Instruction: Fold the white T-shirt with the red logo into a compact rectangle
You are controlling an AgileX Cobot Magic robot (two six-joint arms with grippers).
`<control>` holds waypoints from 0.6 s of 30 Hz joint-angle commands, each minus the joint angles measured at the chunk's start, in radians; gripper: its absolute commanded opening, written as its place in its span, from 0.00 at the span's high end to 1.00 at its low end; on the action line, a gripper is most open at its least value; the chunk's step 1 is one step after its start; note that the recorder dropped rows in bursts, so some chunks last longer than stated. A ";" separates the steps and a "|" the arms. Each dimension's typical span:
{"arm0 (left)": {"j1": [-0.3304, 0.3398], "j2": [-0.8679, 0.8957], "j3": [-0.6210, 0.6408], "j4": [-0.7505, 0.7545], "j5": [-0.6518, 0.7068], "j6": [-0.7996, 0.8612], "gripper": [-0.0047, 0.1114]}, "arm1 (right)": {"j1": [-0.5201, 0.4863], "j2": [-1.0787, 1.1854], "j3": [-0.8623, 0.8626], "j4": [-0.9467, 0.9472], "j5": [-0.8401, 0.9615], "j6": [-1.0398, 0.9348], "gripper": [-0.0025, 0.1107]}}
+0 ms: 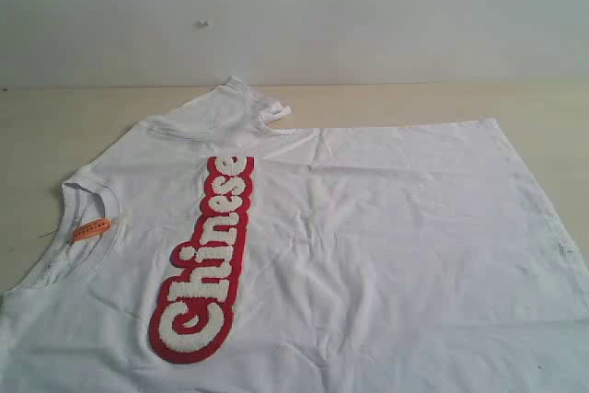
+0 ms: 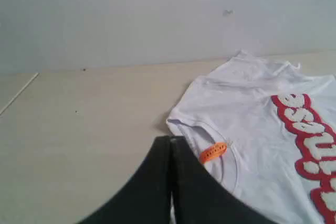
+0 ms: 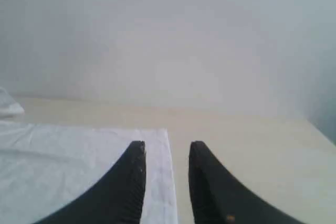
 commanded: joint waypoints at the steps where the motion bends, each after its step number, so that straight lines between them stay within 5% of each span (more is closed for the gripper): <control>1: -0.006 -0.006 0.003 -0.086 -0.233 -0.071 0.96 | -0.005 -0.005 0.005 0.013 -0.174 -0.008 0.72; 9: -0.006 -0.006 0.003 -0.127 -0.566 -0.330 0.96 | -0.005 -0.005 0.005 0.125 -0.384 0.356 0.71; 18: -0.006 -0.003 -0.082 -0.127 -0.549 -0.355 0.96 | -0.005 -0.005 0.005 0.125 -0.359 0.391 0.71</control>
